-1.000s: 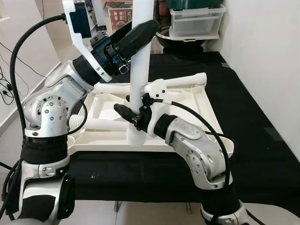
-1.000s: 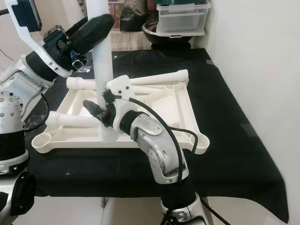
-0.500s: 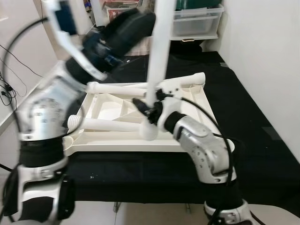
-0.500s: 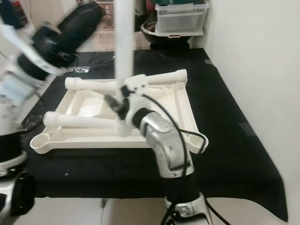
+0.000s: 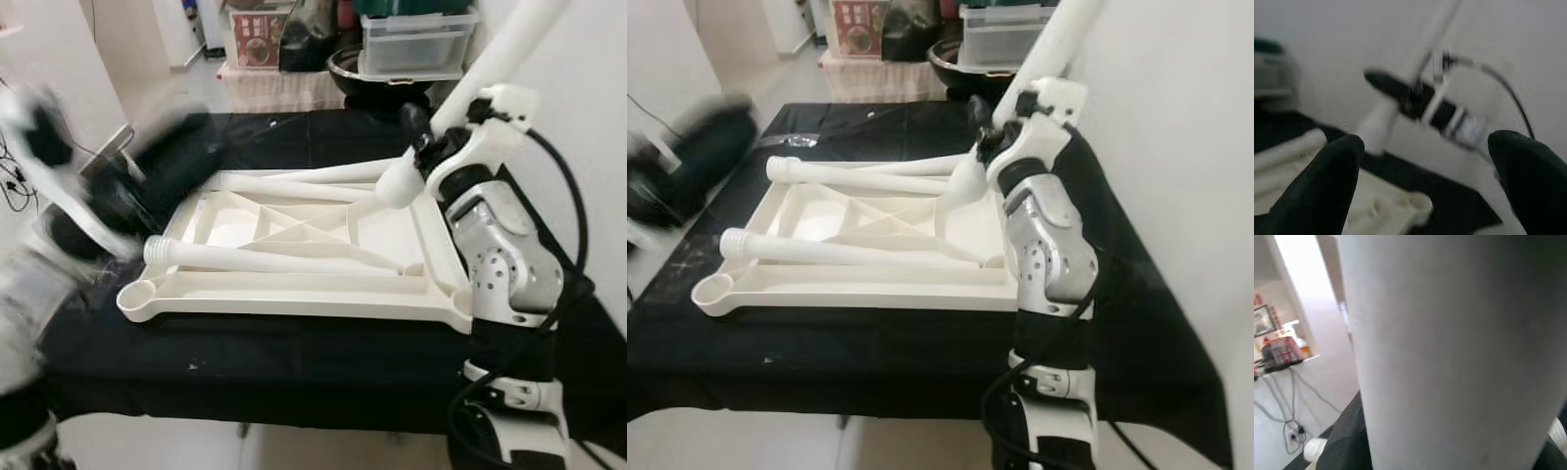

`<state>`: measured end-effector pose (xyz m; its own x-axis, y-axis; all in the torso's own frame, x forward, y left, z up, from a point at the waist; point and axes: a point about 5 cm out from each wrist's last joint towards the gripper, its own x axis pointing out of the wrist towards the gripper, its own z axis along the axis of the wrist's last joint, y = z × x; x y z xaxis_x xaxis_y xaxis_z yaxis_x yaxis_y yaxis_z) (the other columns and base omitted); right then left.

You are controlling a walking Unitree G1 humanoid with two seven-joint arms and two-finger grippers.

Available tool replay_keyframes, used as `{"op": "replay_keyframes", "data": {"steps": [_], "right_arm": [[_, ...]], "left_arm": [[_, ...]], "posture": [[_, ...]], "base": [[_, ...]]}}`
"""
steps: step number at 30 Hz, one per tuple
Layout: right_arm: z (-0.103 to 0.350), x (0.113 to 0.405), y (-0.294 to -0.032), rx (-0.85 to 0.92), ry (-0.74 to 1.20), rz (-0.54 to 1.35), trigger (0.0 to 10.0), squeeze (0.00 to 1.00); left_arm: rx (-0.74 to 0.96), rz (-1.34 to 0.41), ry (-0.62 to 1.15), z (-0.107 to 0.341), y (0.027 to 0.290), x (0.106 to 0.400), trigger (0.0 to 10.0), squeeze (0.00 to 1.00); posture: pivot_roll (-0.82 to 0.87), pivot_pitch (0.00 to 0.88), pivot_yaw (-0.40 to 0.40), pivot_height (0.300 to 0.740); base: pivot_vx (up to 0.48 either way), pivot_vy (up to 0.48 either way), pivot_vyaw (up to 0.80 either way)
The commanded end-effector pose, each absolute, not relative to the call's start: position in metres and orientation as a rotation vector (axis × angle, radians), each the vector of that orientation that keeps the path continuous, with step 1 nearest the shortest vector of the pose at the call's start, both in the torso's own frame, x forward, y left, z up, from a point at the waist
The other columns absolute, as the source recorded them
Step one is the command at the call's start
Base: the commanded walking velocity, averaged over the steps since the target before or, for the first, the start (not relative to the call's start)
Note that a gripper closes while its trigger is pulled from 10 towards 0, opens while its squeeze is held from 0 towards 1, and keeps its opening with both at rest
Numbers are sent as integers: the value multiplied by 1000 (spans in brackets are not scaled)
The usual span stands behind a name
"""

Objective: Building children table

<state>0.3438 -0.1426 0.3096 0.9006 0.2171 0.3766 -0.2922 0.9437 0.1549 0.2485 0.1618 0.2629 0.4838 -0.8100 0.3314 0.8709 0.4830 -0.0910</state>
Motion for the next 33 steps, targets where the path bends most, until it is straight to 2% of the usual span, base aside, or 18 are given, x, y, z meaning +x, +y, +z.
{"op": "replay_keyframes", "data": {"steps": [1, 2, 3, 4, 6, 10, 13, 25, 33], "right_arm": [[320, 336, -135, 190, -434, 342, 10000, 0], [320, 336, -135, 190, -434, 342, 10000, 0], [321, 332, -132, 186, -452, 379, 10000, 0], [321, 332, -132, 186, -452, 379, 10000, 0], [317, 324, -124, 154, -475, 462, 10000, 0], [310, 320, -118, 118, -466, 517, 10000, 0], [292, 313, -111, 14, -429, 613, 10000, 0], [247, 302, -106, -119, -248, 709, 10000, 0], [239, 297, -105, -116, -216, 729, 10000, 0]], "left_arm": [[-183, -1044, -100, 217, 131, 239, 10000, 0], [-183, -1044, -100, 217, 131, 239, 10000, 0], [-172, -1020, -32, 195, 115, 234, 10000, 0], [-172, -1020, -32, 195, 115, 234, 10000, 0], [-153, -910, 29, 172, 98, 234, 10000, 0], [-123, -829, 46, 166, 96, 238, 10000, 0], [-160, -778, 63, 163, 101, 238, 10000, 0], [-86, -727, -6, 159, 95, 226, 10000, 0], [-109, -767, -5, 161, 86, 220, 10000, 0]], "posture": [[-73, 68, 36, 740], [-73, 68, 36, 740], [-74, 70, 37, 740], [-74, 70, 37, 740], [-76, 84, 33, 740], [-75, 92, 32, 740], [-77, 109, 30, 740], [-94, 162, 18, 740], [-99, 186, 19, 740]], "base": [[0, 0, 0], [0, 0, 0], [0, 0, 0], [0, 0, 0], [0, 0, 0], [0, 0, 0], [0, 0, 0], [0, 0, 0], [0, -461, 0]]}}
